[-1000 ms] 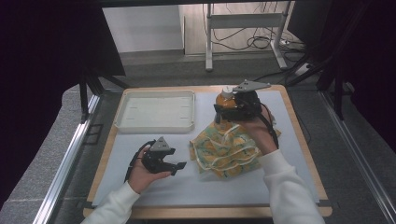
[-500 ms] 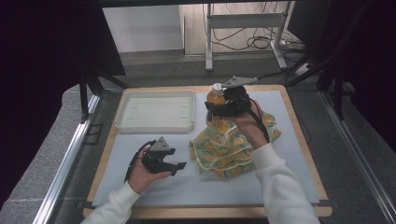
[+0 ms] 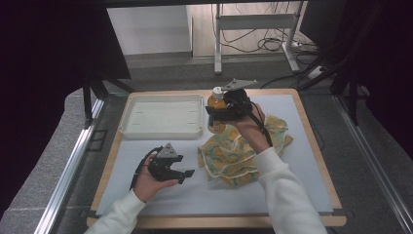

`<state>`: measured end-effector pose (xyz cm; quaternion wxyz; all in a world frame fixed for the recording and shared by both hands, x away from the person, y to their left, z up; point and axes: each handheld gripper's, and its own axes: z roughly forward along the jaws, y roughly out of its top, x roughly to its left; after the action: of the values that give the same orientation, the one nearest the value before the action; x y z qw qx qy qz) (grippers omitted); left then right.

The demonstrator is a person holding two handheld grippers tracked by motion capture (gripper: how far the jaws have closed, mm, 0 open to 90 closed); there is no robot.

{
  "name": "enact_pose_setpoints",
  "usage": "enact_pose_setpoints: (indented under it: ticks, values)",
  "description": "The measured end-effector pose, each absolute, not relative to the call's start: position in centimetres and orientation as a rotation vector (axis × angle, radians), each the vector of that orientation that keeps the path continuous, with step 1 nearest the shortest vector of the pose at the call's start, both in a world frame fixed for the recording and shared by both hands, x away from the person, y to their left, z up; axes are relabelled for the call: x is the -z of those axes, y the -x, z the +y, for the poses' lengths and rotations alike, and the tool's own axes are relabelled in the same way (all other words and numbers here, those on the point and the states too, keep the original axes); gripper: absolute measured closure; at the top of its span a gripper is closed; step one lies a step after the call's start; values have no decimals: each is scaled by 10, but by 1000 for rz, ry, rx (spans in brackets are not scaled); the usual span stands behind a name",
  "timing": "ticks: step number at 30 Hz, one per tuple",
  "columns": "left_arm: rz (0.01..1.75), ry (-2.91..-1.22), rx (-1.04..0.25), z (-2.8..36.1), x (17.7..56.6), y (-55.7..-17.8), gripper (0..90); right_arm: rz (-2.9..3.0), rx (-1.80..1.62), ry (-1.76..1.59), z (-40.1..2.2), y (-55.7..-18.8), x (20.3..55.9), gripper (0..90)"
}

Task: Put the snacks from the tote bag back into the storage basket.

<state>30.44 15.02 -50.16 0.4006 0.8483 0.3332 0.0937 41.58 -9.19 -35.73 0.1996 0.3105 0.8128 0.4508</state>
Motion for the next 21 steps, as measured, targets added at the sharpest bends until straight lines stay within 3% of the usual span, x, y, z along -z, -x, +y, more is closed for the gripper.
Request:
enact_pose_setpoints:
  ticks: [21]
  values:
    - [839, -2147, -231, 149, 502, -304, 270, 2313, -1248, -832, -69, -428, 364, 296]
